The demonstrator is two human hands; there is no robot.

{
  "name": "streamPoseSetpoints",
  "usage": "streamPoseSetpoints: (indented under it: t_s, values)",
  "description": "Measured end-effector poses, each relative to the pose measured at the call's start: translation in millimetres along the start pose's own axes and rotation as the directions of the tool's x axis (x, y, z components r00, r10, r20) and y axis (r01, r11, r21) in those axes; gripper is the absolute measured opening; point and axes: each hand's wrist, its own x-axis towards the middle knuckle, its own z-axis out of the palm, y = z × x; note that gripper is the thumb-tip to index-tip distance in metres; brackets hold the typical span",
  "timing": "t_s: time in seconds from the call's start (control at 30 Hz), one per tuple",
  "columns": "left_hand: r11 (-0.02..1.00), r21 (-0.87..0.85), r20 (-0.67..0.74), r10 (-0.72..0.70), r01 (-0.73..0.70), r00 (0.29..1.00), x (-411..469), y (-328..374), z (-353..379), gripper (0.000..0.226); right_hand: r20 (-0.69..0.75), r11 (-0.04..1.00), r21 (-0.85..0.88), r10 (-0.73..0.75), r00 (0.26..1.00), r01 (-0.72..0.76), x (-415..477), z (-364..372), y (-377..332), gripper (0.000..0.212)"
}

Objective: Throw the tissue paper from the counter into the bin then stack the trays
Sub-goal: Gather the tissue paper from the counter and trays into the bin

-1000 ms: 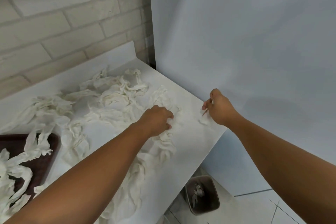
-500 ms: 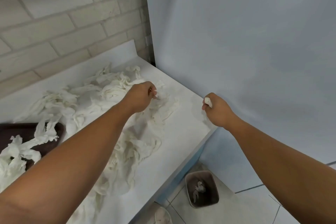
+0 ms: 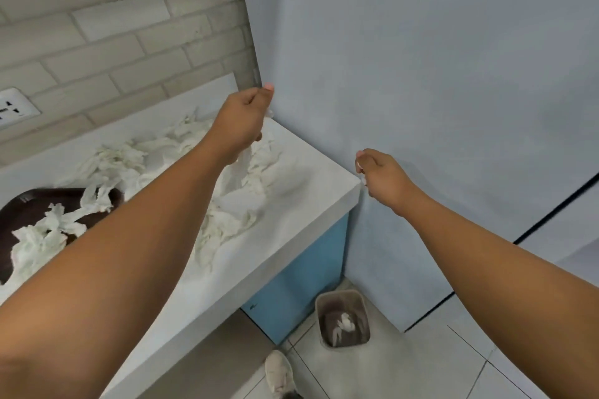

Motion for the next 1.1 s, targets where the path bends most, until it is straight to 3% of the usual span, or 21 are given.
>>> streamPoseSetpoints:
  t_s: [0.13,0.27,0.43,0.63,0.83,1.1]
  values:
    - [0.994,-0.102,0.035,-0.038,0.042,0.999,-34.8,6.6,52.0,0.045,0.029,0.998,0.057,0.016,0.999,-0.018,-26.7,-24.9,9.6,0.032]
    - [0.988,-0.018,0.175,-0.148,0.153,0.973,-68.3,-22.4,114.3,0.044,0.064,0.986,0.120,0.112,0.992,-0.119,-45.3,-39.6,46.3,0.026]
    - [0.964,0.065,0.354,-0.264,0.258,0.897,-101.1,-87.6,180.3,0.025,0.073,0.963,0.040,0.261,0.962,-0.265,-64.4,-36.8,125.6,0.025]
    - [0.936,0.240,0.527,-0.349,0.258,0.775,-118.6,-183.2,242.7,0.029,0.011,0.910,-0.062,0.412,0.911,-0.411,-85.9,-8.7,222.4,0.021]
    - [0.903,0.341,0.488,-0.409,0.262,0.772,-135.4,-299.2,290.8,0.040,-0.034,0.818,-0.113,0.564,0.825,-0.564,-81.6,33.6,323.3,0.014]
    - [0.894,0.331,0.322,-0.408,0.303,0.854,-156.3,-444.1,327.6,0.036,-0.110,0.793,-0.054,0.600,0.793,-0.607,-70.9,92.7,436.4,0.016]
